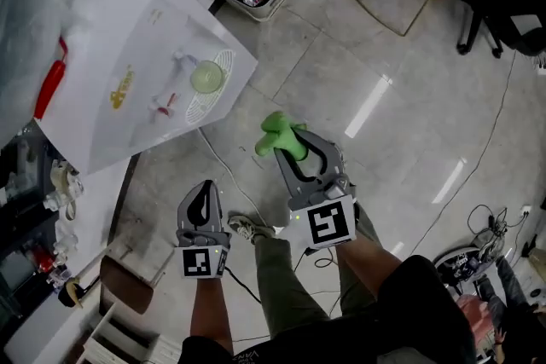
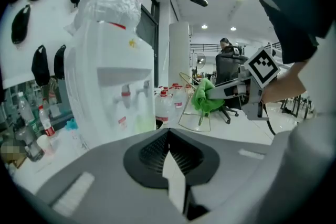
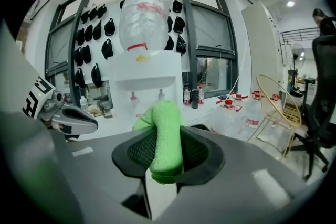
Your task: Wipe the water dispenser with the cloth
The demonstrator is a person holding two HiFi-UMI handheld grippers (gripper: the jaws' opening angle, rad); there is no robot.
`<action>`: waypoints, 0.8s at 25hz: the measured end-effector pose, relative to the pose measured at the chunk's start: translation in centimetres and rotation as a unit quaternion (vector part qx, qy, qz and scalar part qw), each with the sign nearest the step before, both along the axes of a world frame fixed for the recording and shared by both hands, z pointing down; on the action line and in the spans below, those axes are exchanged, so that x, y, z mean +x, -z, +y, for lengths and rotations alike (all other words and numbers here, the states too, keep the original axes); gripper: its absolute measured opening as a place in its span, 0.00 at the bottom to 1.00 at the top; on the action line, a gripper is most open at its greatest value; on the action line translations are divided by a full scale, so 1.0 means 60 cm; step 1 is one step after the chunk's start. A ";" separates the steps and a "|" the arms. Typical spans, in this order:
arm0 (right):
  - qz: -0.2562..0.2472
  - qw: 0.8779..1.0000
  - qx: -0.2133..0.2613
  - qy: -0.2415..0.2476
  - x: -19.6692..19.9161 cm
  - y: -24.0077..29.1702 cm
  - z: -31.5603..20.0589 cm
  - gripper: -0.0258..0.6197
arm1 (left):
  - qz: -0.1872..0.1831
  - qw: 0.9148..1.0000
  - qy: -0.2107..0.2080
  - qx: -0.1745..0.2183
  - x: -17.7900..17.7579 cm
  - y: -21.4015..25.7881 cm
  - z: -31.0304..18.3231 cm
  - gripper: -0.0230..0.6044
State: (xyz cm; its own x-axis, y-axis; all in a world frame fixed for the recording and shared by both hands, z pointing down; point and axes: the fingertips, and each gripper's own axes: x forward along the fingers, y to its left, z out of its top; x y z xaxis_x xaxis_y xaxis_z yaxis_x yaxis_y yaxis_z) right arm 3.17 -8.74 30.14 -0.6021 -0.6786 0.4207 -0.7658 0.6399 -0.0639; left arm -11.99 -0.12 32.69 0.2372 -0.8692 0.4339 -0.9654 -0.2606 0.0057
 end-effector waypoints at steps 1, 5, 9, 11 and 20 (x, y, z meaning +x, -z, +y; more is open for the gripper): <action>-0.009 1.000 0.001 0.005 0.006 0.024 -0.005 0.22 | 0.000 1.000 0.001 0.004 0.009 0.026 -0.008 0.04; -0.025 0.999 0.011 0.038 0.028 0.108 -0.017 0.22 | -0.014 1.000 -0.002 0.005 0.043 0.116 -0.038 0.04; -0.012 0.997 0.023 0.075 0.050 0.172 -0.024 0.22 | -0.014 1.000 0.006 0.019 0.072 0.179 -0.062 0.04; -0.010 0.996 0.034 0.081 0.062 0.203 -0.032 0.22 | -0.008 1.000 0.009 0.028 0.087 0.206 -0.071 0.04; 0.009 0.997 0.056 0.057 0.088 0.308 -0.015 0.22 | 0.022 0.998 -0.020 0.048 0.100 0.330 -0.073 0.04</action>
